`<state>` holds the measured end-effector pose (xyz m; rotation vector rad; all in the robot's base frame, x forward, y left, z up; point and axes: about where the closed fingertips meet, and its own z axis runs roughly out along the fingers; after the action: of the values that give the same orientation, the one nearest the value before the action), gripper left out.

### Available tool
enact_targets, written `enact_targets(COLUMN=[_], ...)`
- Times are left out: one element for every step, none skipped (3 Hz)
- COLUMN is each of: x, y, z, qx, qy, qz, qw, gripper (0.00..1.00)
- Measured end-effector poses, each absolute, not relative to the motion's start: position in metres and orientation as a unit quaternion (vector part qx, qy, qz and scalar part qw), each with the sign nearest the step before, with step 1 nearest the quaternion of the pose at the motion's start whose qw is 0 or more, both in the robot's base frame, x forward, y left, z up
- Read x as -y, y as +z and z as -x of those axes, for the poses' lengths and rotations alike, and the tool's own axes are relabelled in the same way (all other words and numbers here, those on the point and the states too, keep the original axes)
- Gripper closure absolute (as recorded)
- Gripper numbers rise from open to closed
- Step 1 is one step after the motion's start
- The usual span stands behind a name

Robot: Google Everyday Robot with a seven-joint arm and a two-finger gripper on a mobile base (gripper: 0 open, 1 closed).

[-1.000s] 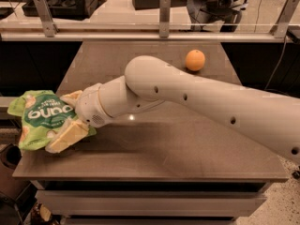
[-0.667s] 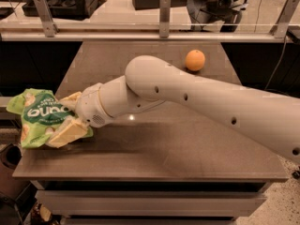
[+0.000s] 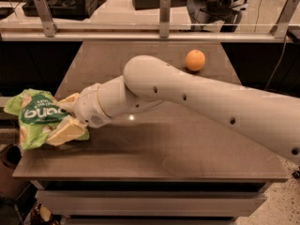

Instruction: Pick green rice chip bag

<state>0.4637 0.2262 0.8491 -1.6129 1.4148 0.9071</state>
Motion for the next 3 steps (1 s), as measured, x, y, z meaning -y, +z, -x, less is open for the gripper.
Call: enact_targets(x=[-0.226, -0.226, -0.219], y=[0.849, 0.857, 0.885], z=[-0.464, -0.470, -0.481], qx=[-0.558, -0.535, -0.496], qy=[0.358, 0.378, 0.396], qz=[0.636, 0.637, 0.638], qw=[0.395, 0.406, 0.437], gripper=[1.00, 1.00, 1.00])
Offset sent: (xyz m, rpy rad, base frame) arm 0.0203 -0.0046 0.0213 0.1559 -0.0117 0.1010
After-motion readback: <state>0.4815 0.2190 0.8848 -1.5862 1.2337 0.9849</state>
